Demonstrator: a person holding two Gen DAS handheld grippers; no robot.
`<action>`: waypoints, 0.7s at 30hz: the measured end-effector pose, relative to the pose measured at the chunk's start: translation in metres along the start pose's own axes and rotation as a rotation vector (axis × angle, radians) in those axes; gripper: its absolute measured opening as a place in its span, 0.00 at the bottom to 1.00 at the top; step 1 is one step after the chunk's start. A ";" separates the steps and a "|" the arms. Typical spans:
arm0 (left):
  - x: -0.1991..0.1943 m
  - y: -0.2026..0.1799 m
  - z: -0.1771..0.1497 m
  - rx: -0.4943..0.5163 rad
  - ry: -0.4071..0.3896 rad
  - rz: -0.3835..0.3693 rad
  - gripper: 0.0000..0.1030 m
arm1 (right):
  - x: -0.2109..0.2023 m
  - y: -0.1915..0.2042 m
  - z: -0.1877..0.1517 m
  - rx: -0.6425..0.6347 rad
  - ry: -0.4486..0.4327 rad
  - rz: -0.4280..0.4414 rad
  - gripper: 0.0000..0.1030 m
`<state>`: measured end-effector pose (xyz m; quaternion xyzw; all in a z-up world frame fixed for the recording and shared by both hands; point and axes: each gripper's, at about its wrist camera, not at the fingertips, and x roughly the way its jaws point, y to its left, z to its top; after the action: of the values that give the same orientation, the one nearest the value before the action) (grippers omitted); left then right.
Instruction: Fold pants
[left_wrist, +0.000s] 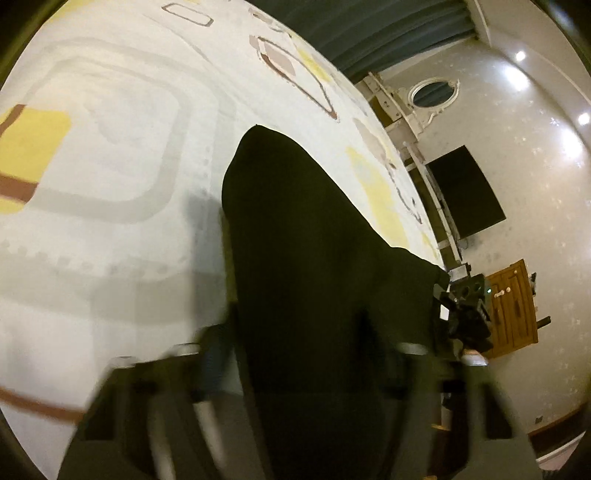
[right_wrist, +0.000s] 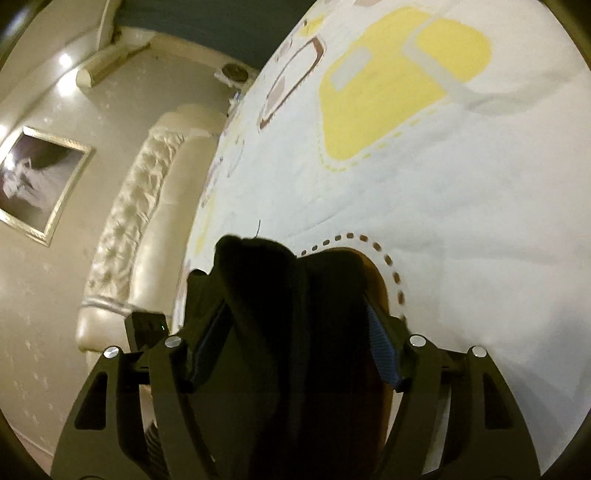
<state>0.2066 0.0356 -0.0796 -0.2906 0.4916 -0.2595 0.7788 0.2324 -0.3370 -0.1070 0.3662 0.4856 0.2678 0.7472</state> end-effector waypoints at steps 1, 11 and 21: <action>0.001 0.000 0.000 0.001 0.002 0.006 0.41 | 0.004 0.003 0.002 -0.020 0.010 -0.017 0.48; -0.013 -0.013 0.015 0.077 -0.089 0.093 0.23 | 0.010 0.030 0.014 -0.118 -0.031 0.020 0.32; -0.008 0.017 0.019 0.026 -0.102 0.089 0.25 | 0.039 -0.006 0.027 0.009 -0.030 0.047 0.32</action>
<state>0.2232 0.0565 -0.0796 -0.2713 0.4602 -0.2158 0.8174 0.2721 -0.3188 -0.1252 0.3849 0.4667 0.2777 0.7463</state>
